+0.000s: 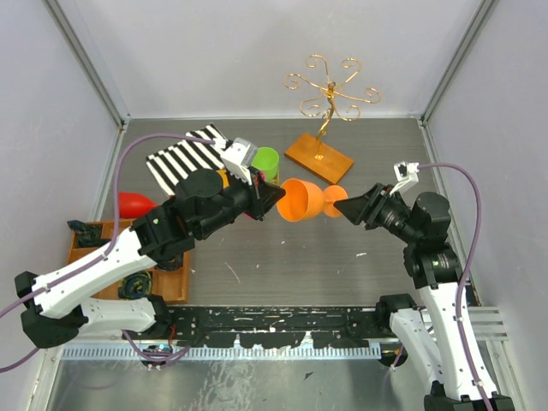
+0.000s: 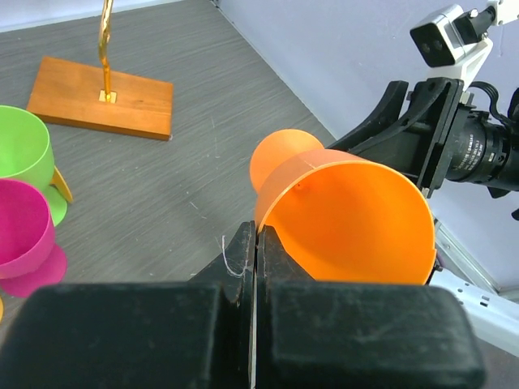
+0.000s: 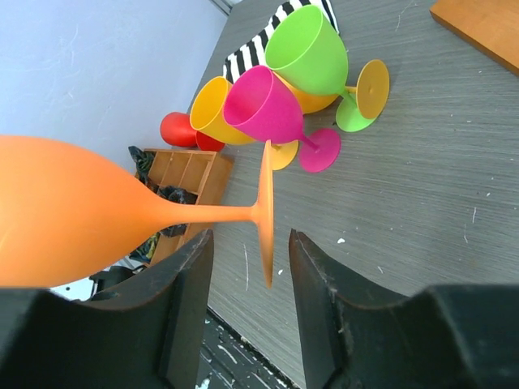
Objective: Place the wine glass upside down on the wine glass rack
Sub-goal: Adjust the wine glass.
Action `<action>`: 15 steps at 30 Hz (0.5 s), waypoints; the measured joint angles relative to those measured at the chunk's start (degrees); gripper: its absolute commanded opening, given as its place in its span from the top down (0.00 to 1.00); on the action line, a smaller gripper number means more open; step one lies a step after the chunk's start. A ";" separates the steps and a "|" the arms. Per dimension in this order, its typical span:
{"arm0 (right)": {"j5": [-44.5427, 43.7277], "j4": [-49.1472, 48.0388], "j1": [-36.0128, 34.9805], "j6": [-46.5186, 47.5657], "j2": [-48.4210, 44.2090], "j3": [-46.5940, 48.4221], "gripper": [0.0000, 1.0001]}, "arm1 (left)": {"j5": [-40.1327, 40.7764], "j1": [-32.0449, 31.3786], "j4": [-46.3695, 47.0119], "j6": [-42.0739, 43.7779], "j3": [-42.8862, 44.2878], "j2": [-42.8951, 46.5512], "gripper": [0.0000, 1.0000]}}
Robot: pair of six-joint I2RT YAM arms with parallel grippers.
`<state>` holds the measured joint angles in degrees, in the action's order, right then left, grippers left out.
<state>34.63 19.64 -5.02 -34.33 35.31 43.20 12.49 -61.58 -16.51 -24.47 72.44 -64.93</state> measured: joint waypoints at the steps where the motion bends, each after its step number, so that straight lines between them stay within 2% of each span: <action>1: 0.00 -0.17 0.00 0.02 0.07 -0.07 0.56 | -0.09 -0.04 0.00 -0.04 0.00 -0.07 1.00; 10: 0.20 -2.47 0.00 0.15 1.62 -1.14 0.74 | -0.20 -0.09 0.55 -0.66 0.00 -0.15 1.00; 15: 1.07 -3.34 -0.02 0.26 2.62 -1.49 0.90 | -0.20 -0.11 0.79 -0.68 0.00 -0.17 1.00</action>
<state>35.70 16.29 -5.04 -34.06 37.93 41.71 12.29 -61.69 -15.73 -25.15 72.44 -65.10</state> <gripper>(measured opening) 0.186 0.012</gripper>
